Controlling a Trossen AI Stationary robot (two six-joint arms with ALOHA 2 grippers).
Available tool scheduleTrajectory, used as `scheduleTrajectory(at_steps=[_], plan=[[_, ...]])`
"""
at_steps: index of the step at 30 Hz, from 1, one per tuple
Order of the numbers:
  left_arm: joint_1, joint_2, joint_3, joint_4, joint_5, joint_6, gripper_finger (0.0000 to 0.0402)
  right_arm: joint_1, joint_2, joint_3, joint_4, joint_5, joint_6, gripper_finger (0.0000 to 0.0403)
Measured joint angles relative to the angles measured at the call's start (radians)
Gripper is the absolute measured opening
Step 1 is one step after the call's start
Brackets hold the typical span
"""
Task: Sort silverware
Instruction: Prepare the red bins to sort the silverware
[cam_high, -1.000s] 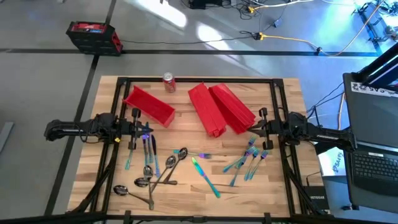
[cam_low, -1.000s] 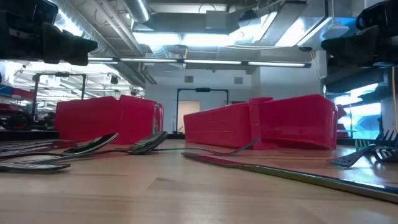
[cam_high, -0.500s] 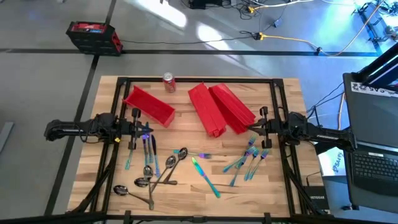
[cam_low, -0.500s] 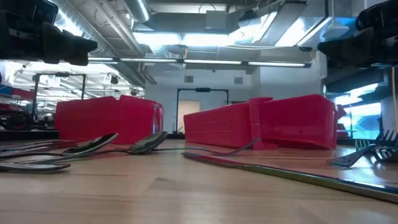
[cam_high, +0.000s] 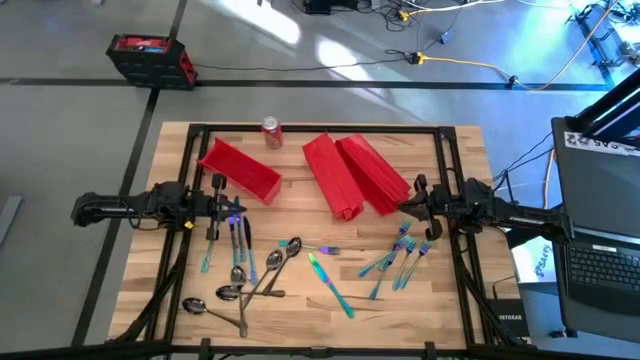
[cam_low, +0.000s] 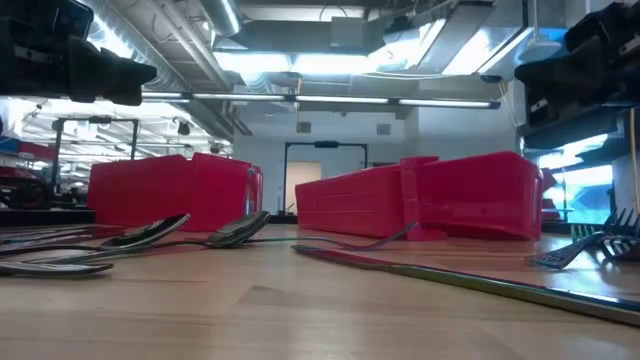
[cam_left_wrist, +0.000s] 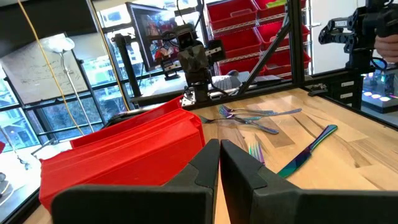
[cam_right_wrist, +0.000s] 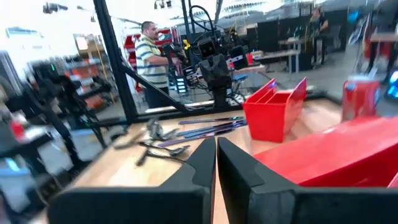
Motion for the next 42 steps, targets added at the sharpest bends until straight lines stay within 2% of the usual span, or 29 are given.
scheduleTrajectory(at_steps=[4,9,13,19,23,27,30,34,36,38,39,42], plan=[[0.000,0.000,0.000,0.000,0.000,0.000,0.0000,0.000,0.000,0.000,-0.002,0.012,0.088,0.0000],[0.000,0.000,0.000,0.000,0.000,0.000,0.0000,0.000,0.003,0.012,-0.022,0.023,0.011,0.0011],[0.000,0.000,0.000,0.000,0.000,0.000,0.0000,0.000,0.032,0.037,-0.026,0.115,-0.030,0.0046],[0.000,0.000,0.000,-0.001,0.000,0.000,0.0000,0.001,0.152,0.112,-0.027,0.214,-0.158,0.0125],[0.000,0.000,0.000,0.000,0.000,0.000,0.0000,0.001,0.301,0.196,-0.028,0.277,-0.282,0.0175],[0.000,0.000,0.000,0.000,0.000,0.000,0.0000,0.021,0.515,0.327,-0.080,0.346,-0.429,0.0210],[0.000,0.000,0.000,0.000,0.000,0.000,0.0000,0.070,0.690,0.447,-0.174,0.470,-0.503,0.0225],[0.000,0.000,0.000,0.000,0.000,0.000,0.0000,0.178,0.895,0.616,-0.381,0.667,-0.520,0.0232],[0.000,0.000,0.000,0.000,0.000,0.000,0.0000,0.251,0.985,0.702,-0.497,0.826,-0.474,0.0232],[0.000,0.000,0.000,0.000,0.000,0.000,0.0000,0.312,1.076,0.799,-0.641,0.984,-0.342,0.0233],[0.000,0.000,0.000,0.000,0.000,0.000,0.0000,0.337,1.122,0.854,-0.725,1.017,-0.264,0.0233],[0.000,0.000,0.000,0.000,0.000,0.000,0.0000,0.396,1.256,0.988,-0.944,1.023,-0.007,0.0233]])
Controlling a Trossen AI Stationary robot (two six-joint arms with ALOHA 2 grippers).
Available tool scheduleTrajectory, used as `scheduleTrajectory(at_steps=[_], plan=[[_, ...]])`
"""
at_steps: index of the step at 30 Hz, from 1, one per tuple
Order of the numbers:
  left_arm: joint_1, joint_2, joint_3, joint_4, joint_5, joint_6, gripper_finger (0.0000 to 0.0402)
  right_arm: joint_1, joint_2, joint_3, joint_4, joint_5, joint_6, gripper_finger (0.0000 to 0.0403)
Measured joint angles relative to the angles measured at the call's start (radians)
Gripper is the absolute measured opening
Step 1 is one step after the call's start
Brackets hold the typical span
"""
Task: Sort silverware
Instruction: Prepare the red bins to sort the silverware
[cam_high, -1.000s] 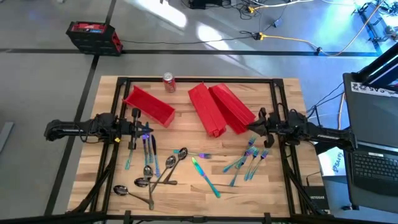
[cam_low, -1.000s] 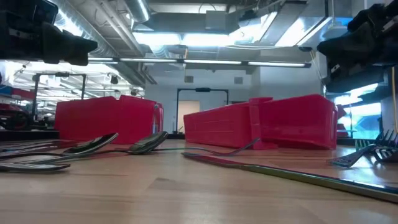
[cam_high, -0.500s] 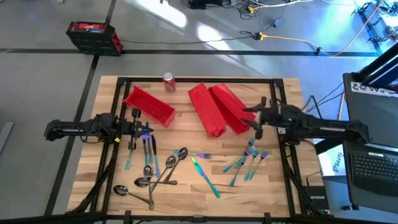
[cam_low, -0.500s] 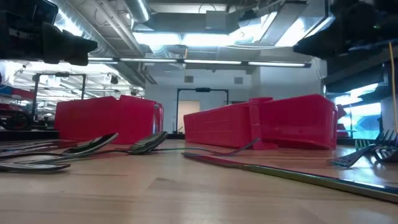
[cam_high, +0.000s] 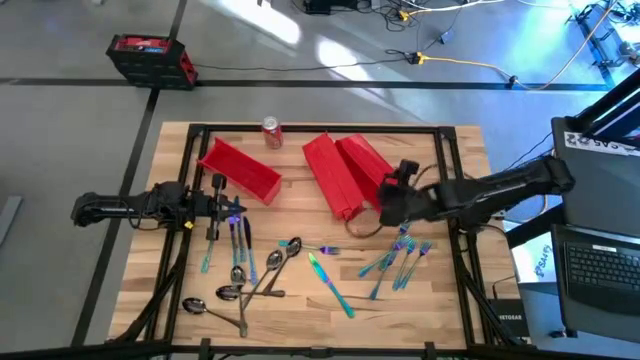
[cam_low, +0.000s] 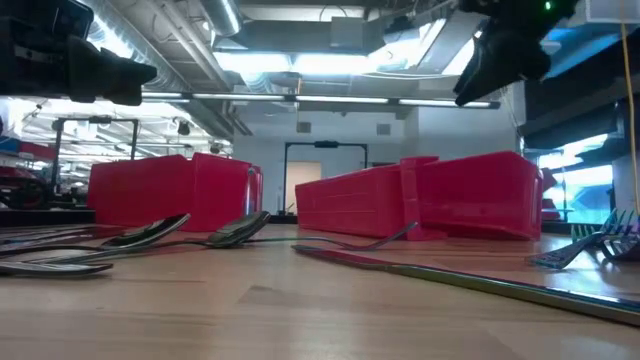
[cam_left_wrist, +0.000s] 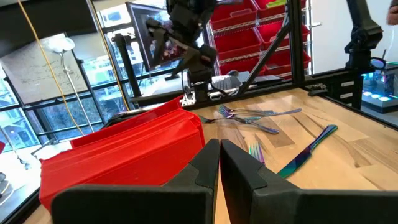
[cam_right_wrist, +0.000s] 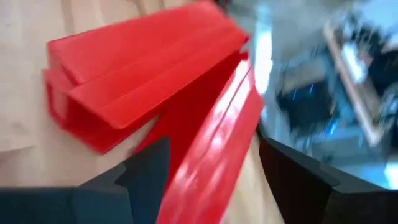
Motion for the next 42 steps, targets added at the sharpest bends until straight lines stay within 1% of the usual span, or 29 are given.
scheduleTrajectory(at_steps=[4,8,10,11,13,15,17,22,26,29,33,35,38,40,42], plan=[[0.000,0.000,0.000,0.000,0.000,0.000,0.0000,0.058,0.168,0.103,-0.236,0.025,0.331,0.0233],[0.000,0.000,0.000,0.000,0.000,0.000,0.0000,0.063,0.312,0.127,-0.457,-0.034,0.707,0.0233],[0.000,0.000,0.000,0.000,0.000,0.000,0.0000,0.063,0.369,0.127,-0.551,-0.045,0.821,0.0233],[0.000,0.000,0.000,0.000,0.000,0.000,0.0000,0.063,0.391,0.127,-0.579,-0.044,0.851,0.0233],[0.000,0.000,0.000,0.000,0.000,0.000,0.0000,0.063,0.416,0.127,-0.575,-0.070,0.862,0.0233],[0.000,0.000,0.000,0.000,0.000,0.000,0.0000,0.064,0.422,0.127,-0.519,-0.106,0.847,0.0233],[0.000,0.000,0.000,0.000,0.000,0.000,0.0000,0.082,0.422,0.127,-0.459,-0.104,0.841,0.0233],[0.000,0.000,0.000,0.000,0.000,0.000,0.0000,0.091,0.421,0.116,-0.405,-0.070,0.820,0.0233],[0.000,0.000,0.000,0.000,0.000,0.000,0.0000,0.077,0.421,0.070,-0.373,-0.048,0.819,0.0233],[0.000,0.000,0.000,0.000,0.000,0.000,0.0000,0.061,0.421,0.036,-0.330,-0.040,0.788,0.0233],[0.000,0.000,0.000,0.000,0.000,0.000,0.0000,0.046,0.421,-0.017,-0.270,0.026,0.738,0.0233],[0.000,0.000,0.000,0.000,0.000,0.000,0.0000,0.028,0.421,-0.036,-0.261,0.054,0.716,0.0233],[0.000,0.000,0.000,0.000,0.000,0.000,0.0000,0.002,0.421,-0.045,-0.264,0.066,0.689,0.0233],[0.000,0.000,0.000,0.000,0.000,0.000,0.0000,-0.002,0.421,-0.046,-0.267,0.088,0.674,0.0233],[0.000,0.000,0.000,0.000,0.000,0.000,0.0000,0.002,0.421,-0.046,-0.266,0.109,0.626,0.0233]])
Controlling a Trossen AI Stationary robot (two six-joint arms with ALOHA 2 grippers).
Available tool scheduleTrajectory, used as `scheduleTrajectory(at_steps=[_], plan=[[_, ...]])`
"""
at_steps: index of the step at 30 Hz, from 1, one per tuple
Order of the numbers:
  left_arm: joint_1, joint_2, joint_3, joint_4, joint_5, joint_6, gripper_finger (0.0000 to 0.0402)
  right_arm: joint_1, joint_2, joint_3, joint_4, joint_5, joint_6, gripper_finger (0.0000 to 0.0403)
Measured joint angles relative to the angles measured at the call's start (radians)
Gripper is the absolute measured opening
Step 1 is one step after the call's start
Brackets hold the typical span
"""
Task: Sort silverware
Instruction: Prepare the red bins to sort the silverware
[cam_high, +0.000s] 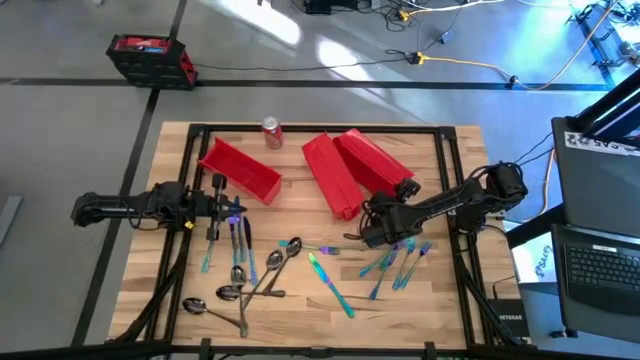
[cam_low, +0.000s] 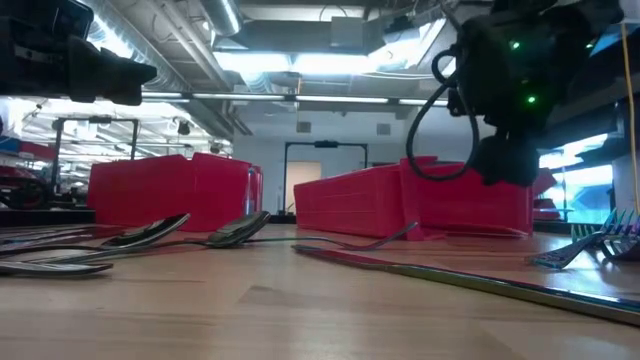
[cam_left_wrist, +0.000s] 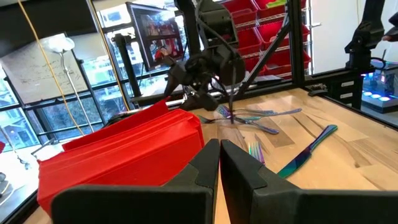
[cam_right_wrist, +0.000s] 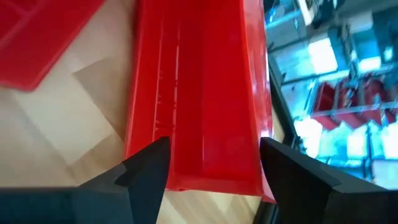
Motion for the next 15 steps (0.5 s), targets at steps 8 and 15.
scheduleTrajectory(at_steps=[8,15], plan=[[0.000,0.000,0.000,0.000,0.000,0.000,0.0000,0.001,0.000,0.000,0.006,0.089,-0.168,0.0232],[0.000,0.000,0.000,0.000,0.000,0.000,0.0000,0.000,0.000,0.000,0.009,0.156,-0.209,0.0232]])
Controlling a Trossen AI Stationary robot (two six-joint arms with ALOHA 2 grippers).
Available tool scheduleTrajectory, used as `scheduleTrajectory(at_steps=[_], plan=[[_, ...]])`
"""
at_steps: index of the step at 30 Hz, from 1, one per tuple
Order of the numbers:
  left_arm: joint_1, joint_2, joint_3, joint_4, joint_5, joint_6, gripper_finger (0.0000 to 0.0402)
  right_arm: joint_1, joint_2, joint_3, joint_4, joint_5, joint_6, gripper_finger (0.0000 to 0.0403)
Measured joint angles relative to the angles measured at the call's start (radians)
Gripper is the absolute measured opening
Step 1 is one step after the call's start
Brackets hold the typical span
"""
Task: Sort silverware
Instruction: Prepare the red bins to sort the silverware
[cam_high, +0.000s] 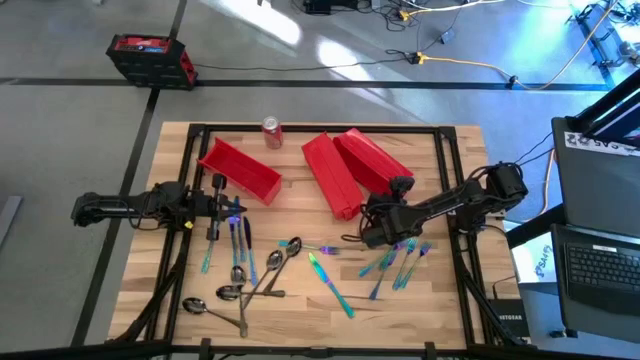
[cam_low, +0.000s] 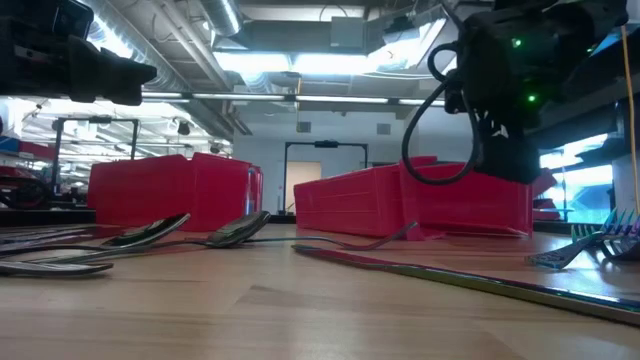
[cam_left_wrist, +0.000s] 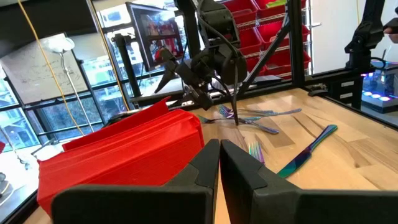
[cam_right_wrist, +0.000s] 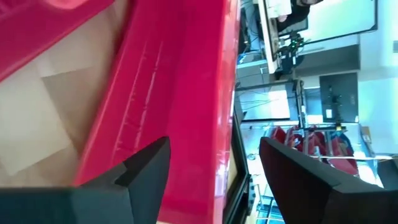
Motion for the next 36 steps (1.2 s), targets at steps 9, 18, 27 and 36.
scheduleTrajectory(at_steps=[9,18,27,36], plan=[[0.000,0.000,0.000,0.000,0.000,0.000,0.0000,0.000,0.000,0.000,0.000,0.023,-0.021,0.0229],[0.000,0.000,0.000,0.000,0.000,0.000,0.0000,0.000,0.000,0.000,0.000,0.023,-0.021,0.0147],[0.000,0.000,0.000,0.000,0.000,0.000,0.0000,0.000,0.000,0.000,-0.001,0.038,-0.009,0.0098],[0.000,0.000,0.000,0.000,0.000,0.000,0.0000,0.000,0.000,0.000,-0.003,0.068,-0.014,0.0014]])
